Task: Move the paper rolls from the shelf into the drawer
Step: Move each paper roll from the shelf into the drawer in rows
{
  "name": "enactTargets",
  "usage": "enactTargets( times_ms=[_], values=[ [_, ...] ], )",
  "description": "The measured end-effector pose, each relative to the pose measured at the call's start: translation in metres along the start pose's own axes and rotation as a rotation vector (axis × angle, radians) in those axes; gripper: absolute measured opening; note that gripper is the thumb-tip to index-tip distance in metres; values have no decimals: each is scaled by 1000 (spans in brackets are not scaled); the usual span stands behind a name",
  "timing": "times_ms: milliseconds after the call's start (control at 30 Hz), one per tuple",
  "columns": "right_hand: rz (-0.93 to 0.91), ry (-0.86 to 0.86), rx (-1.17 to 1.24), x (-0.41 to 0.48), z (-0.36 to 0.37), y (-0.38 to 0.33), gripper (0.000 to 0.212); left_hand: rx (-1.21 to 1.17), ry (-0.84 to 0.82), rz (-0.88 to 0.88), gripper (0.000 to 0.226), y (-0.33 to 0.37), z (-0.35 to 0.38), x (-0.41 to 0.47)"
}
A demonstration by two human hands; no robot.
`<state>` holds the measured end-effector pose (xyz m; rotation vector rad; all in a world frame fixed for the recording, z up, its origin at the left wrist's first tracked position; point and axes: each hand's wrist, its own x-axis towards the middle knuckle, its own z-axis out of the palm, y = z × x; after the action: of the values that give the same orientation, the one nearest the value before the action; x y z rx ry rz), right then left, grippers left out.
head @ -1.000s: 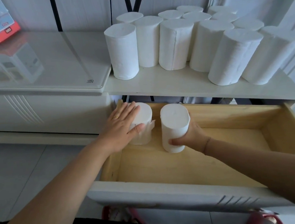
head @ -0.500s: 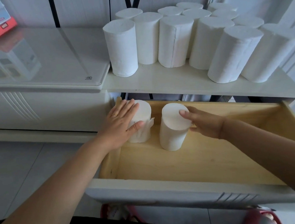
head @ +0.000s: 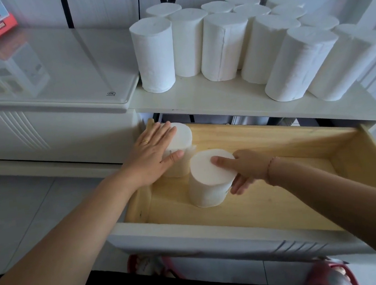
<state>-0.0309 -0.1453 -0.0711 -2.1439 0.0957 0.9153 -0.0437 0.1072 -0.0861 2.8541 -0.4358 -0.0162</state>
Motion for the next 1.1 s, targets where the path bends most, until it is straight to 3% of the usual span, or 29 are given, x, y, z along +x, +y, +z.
enactTargets(
  times_ms=[333, 600, 1100],
  values=[
    [50, -208, 593, -10, 38, -16, 48, -71, 2, -2, 75, -1, -1, -3],
    [156, -227, 932, 1, 65, -34, 61, -228, 50, 16, 51, -3, 0, -4],
    [130, -265, 922, 6, 77, -42, 65, -228, 37, 8, 51, -1, -3, -3]
  ],
)
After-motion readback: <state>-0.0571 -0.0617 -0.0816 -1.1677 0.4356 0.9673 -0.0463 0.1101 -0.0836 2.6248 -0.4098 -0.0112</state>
